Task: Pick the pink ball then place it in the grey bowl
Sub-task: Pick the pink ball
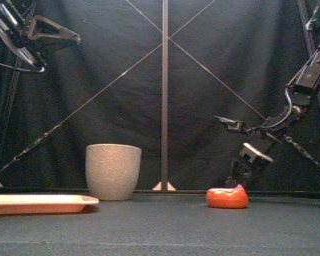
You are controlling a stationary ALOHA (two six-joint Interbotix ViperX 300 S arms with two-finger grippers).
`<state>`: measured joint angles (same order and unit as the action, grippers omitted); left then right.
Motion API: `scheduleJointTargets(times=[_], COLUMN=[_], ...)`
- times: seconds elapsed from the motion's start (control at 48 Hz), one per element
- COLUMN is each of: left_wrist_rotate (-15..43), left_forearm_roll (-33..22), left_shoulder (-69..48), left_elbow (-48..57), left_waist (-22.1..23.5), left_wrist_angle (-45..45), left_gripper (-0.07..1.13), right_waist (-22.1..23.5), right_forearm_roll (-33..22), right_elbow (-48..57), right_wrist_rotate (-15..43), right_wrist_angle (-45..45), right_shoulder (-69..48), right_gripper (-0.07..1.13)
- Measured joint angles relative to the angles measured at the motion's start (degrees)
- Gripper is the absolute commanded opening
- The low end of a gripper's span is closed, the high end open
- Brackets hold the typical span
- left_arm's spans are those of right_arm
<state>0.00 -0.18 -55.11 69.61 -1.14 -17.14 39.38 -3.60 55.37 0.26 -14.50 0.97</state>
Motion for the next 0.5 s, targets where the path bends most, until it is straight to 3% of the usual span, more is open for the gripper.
scheduleJointTargets(times=[0.188, 0.396, 0.5], left_wrist_rotate=[0.1, 0.1, 0.1], left_forearm_roll=[0.0, 0.0, 0.0], left_shoulder=[0.0, 0.0, 0.0], left_elbow=[0.4, 0.9, 1.3], left_waist=[-0.5, -1.0, -1.1], left_wrist_angle=[-0.1, -0.1, -0.1], left_gripper=[0.07, 0.07, 0.07], right_waist=[-0.1, -0.7, -2.1], right_forearm_roll=[-0.1, 0.4, 0.5], right_elbow=[-0.5, -0.6, -1.0], right_wrist_rotate=[0.2, 0.1, 0.4], right_wrist_angle=[3.3, 4.7, 4.7], right_shoulder=[0.6, 0.5, 0.2], right_gripper=[1.01, 0.81, 0.78])
